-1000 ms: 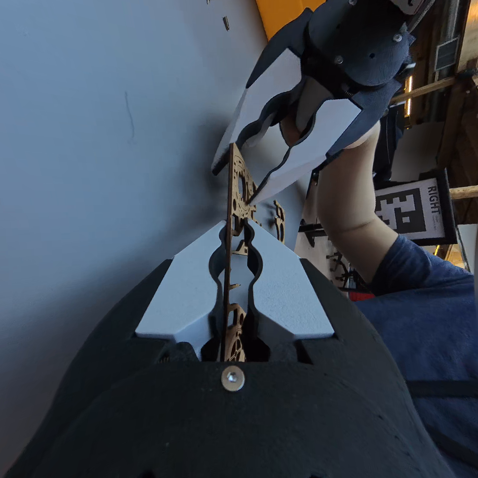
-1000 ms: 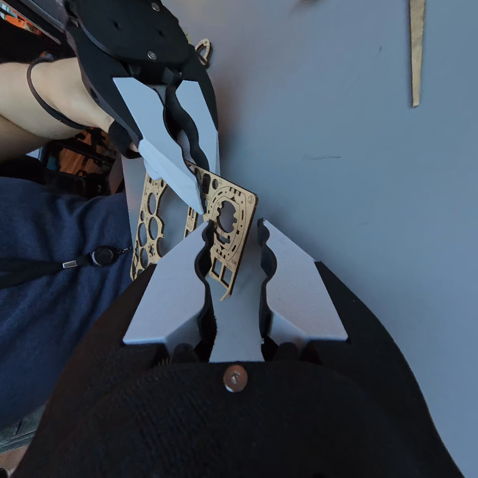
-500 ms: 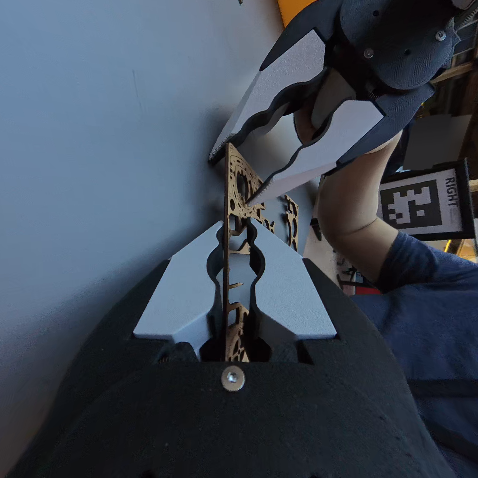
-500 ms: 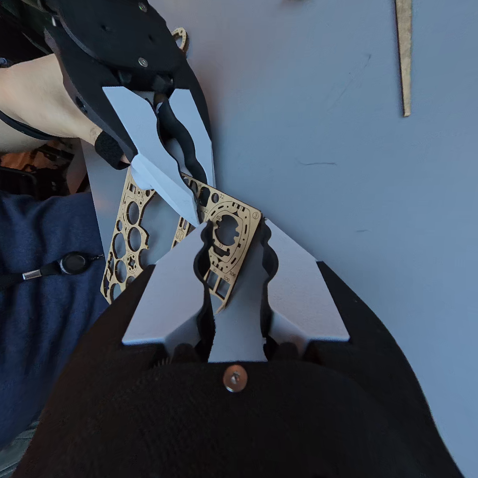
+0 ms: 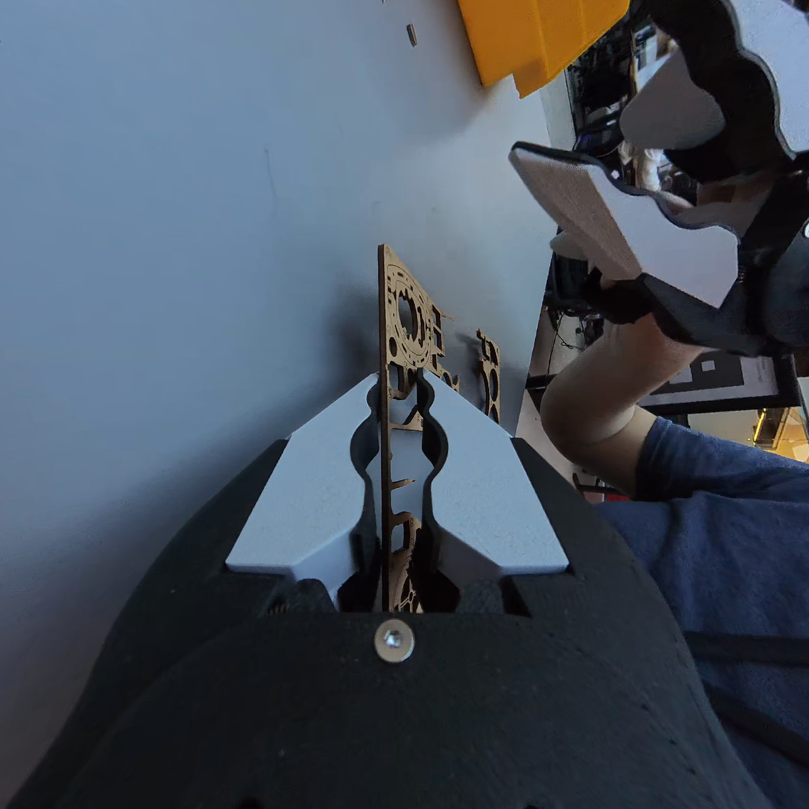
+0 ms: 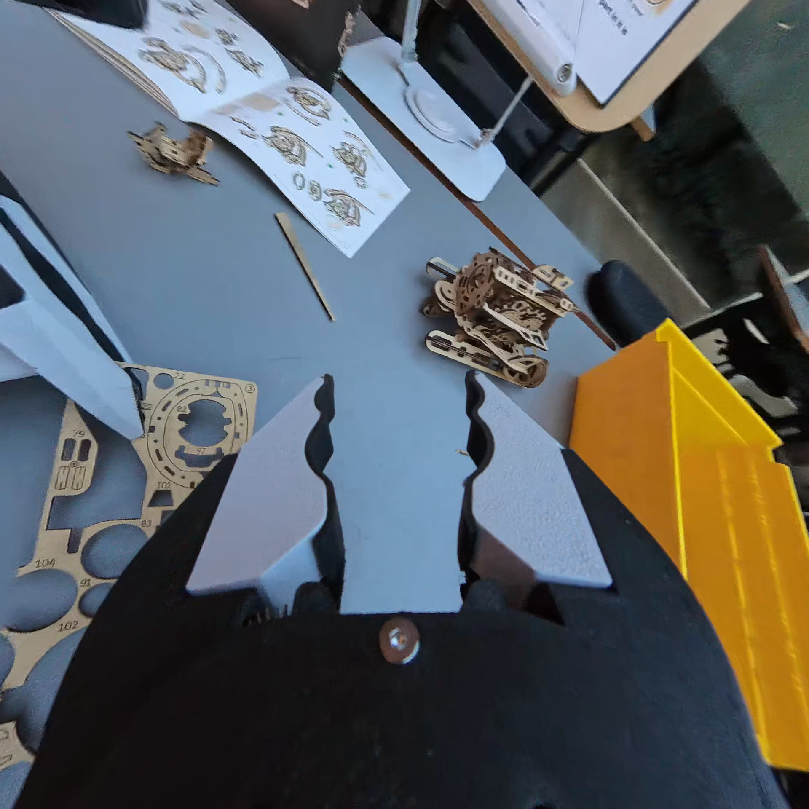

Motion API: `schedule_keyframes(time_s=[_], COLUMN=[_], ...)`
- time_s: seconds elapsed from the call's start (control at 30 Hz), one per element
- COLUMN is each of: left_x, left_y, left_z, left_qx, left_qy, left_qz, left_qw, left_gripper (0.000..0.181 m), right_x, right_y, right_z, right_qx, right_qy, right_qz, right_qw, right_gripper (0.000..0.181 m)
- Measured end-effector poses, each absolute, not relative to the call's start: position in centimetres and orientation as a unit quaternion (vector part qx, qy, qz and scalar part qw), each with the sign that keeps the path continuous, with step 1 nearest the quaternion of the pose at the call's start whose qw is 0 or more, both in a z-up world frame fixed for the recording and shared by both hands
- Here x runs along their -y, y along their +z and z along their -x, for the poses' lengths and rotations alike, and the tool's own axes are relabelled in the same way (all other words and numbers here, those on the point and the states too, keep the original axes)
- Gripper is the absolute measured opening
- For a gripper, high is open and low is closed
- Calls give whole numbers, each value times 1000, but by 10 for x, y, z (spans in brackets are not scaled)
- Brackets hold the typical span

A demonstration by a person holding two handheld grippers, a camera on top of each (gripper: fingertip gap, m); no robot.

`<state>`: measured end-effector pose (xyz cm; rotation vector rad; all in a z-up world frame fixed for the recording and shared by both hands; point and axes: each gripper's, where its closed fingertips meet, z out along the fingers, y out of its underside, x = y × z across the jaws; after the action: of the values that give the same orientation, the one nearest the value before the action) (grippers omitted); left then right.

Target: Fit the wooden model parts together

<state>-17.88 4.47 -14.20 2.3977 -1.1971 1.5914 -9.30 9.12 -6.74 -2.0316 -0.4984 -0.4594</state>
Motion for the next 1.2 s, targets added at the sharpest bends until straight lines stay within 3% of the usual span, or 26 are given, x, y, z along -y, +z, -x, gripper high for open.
schedule_keyframes(time_s=[0.03, 0.6, 0.73, 0.83, 0.9, 1.07, 1.2], left_x=[-47, -48, -47, -46, -45, -44, -42], left_y=[-142, -137, -135, -135, -134, -129, -126], left_z=[179, 180, 180, 180, 179, 177, 177], left_qx=[384, 400, 414, 416, 417, 428, 436], left_qy=[508, 496, 493, 498, 507, 533, 546], left_qz=[-771, -770, -765, -760, -754, -730, -716], left_qw=[10, -8, -13, -5, 0, -6, -7], left_gripper=[12, 11, 10, 10, 9, 7, 5], right_x=[-92, -92, -87, -69, -69, -70, -65], right_y=[-69, -95, -101, -107, -124, -129, -133], right_z=[93, 107, 130, 153, 147, 160, 169], right_qx=[196, 215, 186, 166, 159, 186, 214], right_qy=[-200, -171, 88, 336, 349, 389, 432], right_qz=[834, 857, 870, 850, 861, 846, 831], right_qw=[476, 436, 447, 370, 334, 315, 279], right_gripper=[63, 64, 68, 79, 80, 65, 35])
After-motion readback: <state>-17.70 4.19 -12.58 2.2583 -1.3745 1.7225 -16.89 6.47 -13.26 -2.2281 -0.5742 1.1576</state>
